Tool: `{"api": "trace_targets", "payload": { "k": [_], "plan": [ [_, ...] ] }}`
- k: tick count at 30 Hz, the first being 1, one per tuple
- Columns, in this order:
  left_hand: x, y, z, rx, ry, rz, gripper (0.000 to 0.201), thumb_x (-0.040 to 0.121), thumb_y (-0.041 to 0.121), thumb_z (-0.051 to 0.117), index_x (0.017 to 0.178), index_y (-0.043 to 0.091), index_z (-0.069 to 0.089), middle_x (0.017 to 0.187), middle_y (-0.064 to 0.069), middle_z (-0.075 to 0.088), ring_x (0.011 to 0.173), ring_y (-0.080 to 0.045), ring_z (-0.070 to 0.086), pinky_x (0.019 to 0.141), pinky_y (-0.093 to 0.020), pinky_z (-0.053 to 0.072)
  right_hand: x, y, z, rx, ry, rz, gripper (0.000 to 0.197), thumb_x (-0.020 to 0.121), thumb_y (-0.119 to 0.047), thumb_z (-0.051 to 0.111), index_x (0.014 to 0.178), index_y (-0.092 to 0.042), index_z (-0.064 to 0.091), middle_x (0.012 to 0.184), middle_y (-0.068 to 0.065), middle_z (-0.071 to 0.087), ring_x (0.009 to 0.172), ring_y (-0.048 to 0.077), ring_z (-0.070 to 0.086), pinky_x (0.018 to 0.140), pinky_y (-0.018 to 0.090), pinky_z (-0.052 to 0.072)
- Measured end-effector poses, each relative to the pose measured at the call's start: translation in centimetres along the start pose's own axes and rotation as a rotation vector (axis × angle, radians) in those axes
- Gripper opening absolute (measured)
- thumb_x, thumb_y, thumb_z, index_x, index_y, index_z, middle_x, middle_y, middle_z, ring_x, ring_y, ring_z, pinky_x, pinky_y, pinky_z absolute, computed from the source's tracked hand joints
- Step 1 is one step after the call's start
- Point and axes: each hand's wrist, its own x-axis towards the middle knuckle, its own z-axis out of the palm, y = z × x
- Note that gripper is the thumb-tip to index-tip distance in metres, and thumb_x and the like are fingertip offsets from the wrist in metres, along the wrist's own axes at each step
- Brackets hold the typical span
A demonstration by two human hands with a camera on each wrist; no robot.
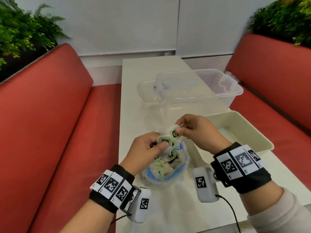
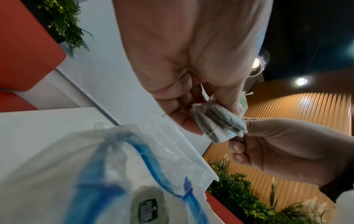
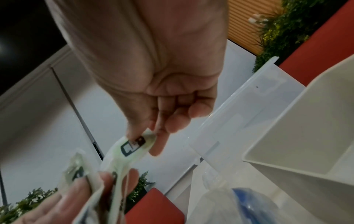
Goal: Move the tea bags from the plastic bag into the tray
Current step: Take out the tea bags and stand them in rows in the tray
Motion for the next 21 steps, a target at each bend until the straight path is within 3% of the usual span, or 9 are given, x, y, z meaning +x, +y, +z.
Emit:
{"api": "trace_targets", "payload": {
  "k": [2, 4, 7, 9, 11, 15, 18, 19, 21],
  "plan": [
    [0.3, 0.2, 0.8, 0.021, 0.009, -0.008, 0.019, 0.075, 0.042, 0.065, 0.075, 0.023, 0.069, 0.076, 0.000, 0.064, 0.072, -0.017, 0.060, 0.069, -0.035, 0.051, 0.0, 0.3, -0.8, 0.071, 0.049, -0.016, 0.015, 0.081, -0.013, 0.070, 0.074, -0.025, 0.063, 0.067, -0.006, 0.066, 0.053, -0.004, 0.053, 0.061, 0.017, 0.041],
    [0.8, 0.5, 1.8, 0.007, 0.021, -0.033, 0.003, 0.081, 0.027, 0.069, 0.080, 0.027, 0.071, 0.086, 0.012, 0.067, 0.080, -0.010, 0.063, 0.074, -0.030, 0.052, 0.0, 0.3, -2.0, 0.094, 0.077, -0.053, 0.017, 0.081, -0.013, 0.071, 0.072, -0.027, 0.067, 0.072, 0.001, 0.070, 0.058, 0.003, 0.052, 0.060, 0.018, 0.043],
    [1.7, 1.1, 3.3, 0.063, 0.055, -0.030, 0.008, 0.083, 0.016, 0.067, 0.082, 0.010, 0.072, 0.113, 0.018, 0.064, 0.092, 0.001, 0.062, 0.082, -0.021, 0.049, 0.5, 0.3, -4.4, -0.039, 0.082, -0.117, 0.015, 0.080, -0.013, 0.071, 0.076, -0.027, 0.072, 0.074, 0.001, 0.071, 0.062, 0.008, 0.055, 0.065, 0.021, 0.046],
    [2.3, 1.8, 4.6, 0.101, 0.054, -0.024, 0.014, 0.083, 0.017, 0.067, 0.076, 0.005, 0.070, 0.117, 0.021, 0.061, 0.083, 0.006, 0.061, 0.079, -0.018, 0.048, 1.0, 0.5, -6.2, -0.204, 0.029, -0.139, 0.010, 0.081, -0.014, 0.070, 0.084, -0.023, 0.074, 0.069, -0.004, 0.066, 0.060, 0.006, 0.054, 0.067, 0.023, 0.046],
    [3.0, 2.3, 6.2, 0.131, 0.021, -0.024, 0.011, 0.083, 0.015, 0.067, 0.079, 0.005, 0.072, 0.119, 0.017, 0.061, 0.089, 0.007, 0.060, 0.082, -0.017, 0.047, 1.8, 1.0, -8.0, -0.329, -0.021, -0.145, 0.011, 0.081, -0.012, 0.070, 0.090, -0.019, 0.073, 0.064, -0.010, 0.059, 0.060, 0.004, 0.052, 0.067, 0.021, 0.043],
    [3.8, 3.3, 10.0, 0.197, -0.284, -0.141, 0.014, 0.083, 0.017, 0.068, 0.088, 0.004, 0.070, 0.125, 0.016, 0.057, 0.107, 0.005, 0.056, 0.094, -0.018, 0.044, 3.4, 2.7, -10.9, -0.454, -0.091, -0.159, 0.014, 0.080, -0.003, 0.067, 0.087, -0.014, 0.071, 0.068, -0.011, 0.059, 0.061, 0.002, 0.052, 0.059, 0.009, 0.037],
    [3.9, 3.5, 11.9, 0.358, -0.505, -0.216, 0.018, 0.085, 0.026, 0.066, 0.099, 0.015, 0.071, 0.124, 0.021, 0.055, 0.092, 0.013, 0.055, 0.081, -0.004, 0.043, 4.6, 4.4, -11.9, -0.529, -0.162, -0.162, 0.011, 0.081, -0.005, 0.065, 0.087, -0.014, 0.069, 0.067, -0.012, 0.057, 0.067, 0.007, 0.052, 0.057, 0.007, 0.034],
    [3.9, 3.4, 12.3, 0.387, -0.532, -0.256, 0.019, 0.085, 0.027, 0.065, 0.101, 0.018, 0.072, 0.121, 0.018, 0.060, 0.088, 0.010, 0.058, 0.081, -0.008, 0.046, 5.0, 5.0, -12.0, -0.543, -0.190, -0.164, 0.010, 0.082, -0.006, 0.065, 0.088, -0.014, 0.069, 0.064, -0.014, 0.054, 0.067, 0.008, 0.052, 0.057, 0.007, 0.034],
    [4.1, 3.3, 12.6, 0.435, -0.566, -0.346, 0.017, 0.085, 0.031, 0.065, 0.096, 0.020, 0.072, 0.103, 0.004, 0.071, 0.083, -0.005, 0.065, 0.084, -0.028, 0.053, 5.9, 6.3, -11.8, -0.567, -0.245, -0.167, 0.008, 0.083, -0.009, 0.065, 0.088, -0.013, 0.068, 0.062, -0.017, 0.050, 0.068, 0.010, 0.052, 0.058, 0.012, 0.037]
  ]
}}
